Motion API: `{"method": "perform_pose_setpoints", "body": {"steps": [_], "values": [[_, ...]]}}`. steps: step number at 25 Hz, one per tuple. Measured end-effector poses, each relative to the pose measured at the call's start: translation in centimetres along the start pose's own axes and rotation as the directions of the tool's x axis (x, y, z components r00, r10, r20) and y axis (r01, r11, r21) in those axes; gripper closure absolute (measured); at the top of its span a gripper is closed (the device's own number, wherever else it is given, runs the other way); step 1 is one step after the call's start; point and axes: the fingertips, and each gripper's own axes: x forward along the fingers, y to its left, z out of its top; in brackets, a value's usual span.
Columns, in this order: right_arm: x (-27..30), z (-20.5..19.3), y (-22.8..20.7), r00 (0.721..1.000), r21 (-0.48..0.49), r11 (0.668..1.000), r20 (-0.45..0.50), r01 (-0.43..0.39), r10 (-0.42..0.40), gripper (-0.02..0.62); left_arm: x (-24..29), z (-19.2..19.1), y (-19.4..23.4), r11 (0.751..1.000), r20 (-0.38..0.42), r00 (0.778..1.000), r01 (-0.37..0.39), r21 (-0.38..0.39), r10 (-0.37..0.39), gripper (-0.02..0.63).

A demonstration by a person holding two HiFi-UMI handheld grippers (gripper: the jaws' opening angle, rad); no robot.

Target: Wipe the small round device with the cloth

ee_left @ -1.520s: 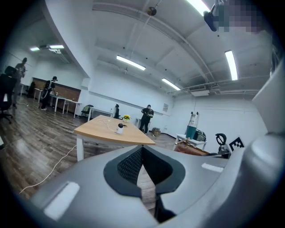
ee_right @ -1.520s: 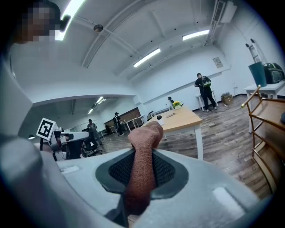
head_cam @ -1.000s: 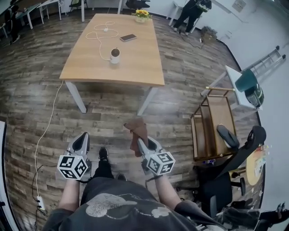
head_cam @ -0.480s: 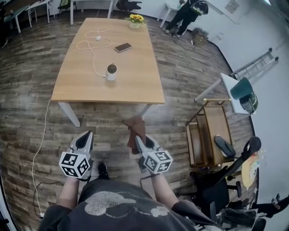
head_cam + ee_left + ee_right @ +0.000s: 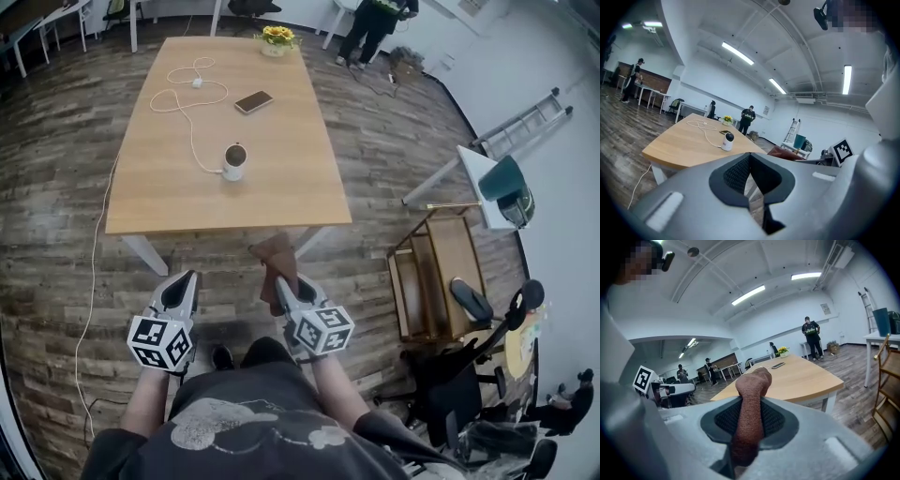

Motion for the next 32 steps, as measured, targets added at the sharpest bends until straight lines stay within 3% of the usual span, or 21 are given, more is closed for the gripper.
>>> {"method": "perform_pose_setpoints", "body": {"steps": [8, 15, 22, 27, 32], "values": [[4.7, 1.9, -1.6, 1.0, -0.01, 1.0, -0.012, -0.011, 0.011, 0.52, 2.6, 1.0, 2.8, 0.999, -0.006, 1.0, -0.027, -0.02, 0.027, 0.588], [12.1, 4.5, -3.9, 0.995, -0.013, 0.996, -0.028, -0.092, 0.092, 0.52, 7.0, 2.1, 6.3, 0.993, -0.01, 0.994, -0.111, -0.038, 0.111, 0.588], [19.1, 9.1, -5.4, 0.985, -0.076, 0.983, -0.047, -0.169, 0.166, 0.52, 13.7, 5.3, 8.1, 0.99, -0.016, 0.991, -0.135, -0.028, 0.135, 0.588], [23.6, 10.8, -4.7, 0.957, -0.167, 0.946, -0.131, -0.28, 0.26, 0.52, 18.4, 7.5, 8.3, 0.99, -0.011, 0.99, -0.142, -0.01, 0.142, 0.588], [28.1, 11.1, -4.0, 0.922, -0.181, 0.916, -0.221, -0.359, 0.318, 0.522, 21.2, 8.8, 8.7, 0.987, -0.012, 0.987, -0.159, 0.01, 0.159, 0.588]]}}
